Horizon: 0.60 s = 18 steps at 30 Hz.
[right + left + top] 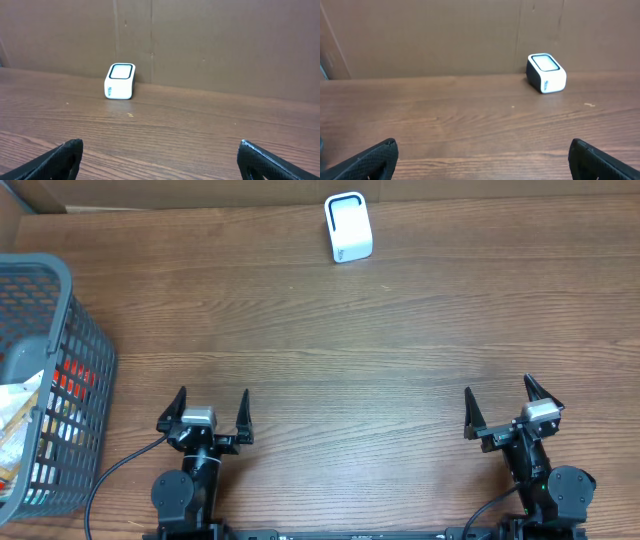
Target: Scan the item barcode
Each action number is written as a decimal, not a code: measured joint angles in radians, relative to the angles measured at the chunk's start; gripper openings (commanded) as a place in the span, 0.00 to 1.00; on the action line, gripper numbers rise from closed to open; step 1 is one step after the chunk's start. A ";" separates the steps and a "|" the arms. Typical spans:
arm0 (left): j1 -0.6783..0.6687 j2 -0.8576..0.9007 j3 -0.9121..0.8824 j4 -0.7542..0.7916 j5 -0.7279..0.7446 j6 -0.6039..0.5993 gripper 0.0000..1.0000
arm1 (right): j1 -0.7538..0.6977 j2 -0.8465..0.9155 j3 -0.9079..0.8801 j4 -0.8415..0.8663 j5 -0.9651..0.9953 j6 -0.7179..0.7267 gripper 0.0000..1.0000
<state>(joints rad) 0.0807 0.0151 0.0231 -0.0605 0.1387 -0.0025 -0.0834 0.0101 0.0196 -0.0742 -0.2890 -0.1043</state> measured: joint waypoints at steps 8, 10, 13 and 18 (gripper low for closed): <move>0.000 0.001 0.064 -0.086 0.000 -0.018 1.00 | 0.000 0.000 0.072 -0.085 0.000 0.001 1.00; 0.000 0.008 0.085 -0.097 0.000 -0.018 1.00 | 0.000 0.000 0.094 -0.100 0.000 0.000 1.00; 0.000 0.051 0.124 -0.098 0.000 -0.018 1.00 | 0.000 0.000 0.130 -0.126 0.000 0.001 1.00; 0.000 0.183 0.204 -0.101 0.001 -0.018 1.00 | 0.000 0.006 0.189 -0.174 0.000 0.001 1.00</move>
<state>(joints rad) 0.0811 0.1982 0.2272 -0.1616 0.1394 -0.0204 -0.0834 0.0166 0.2089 -0.2485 -0.2886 -0.1036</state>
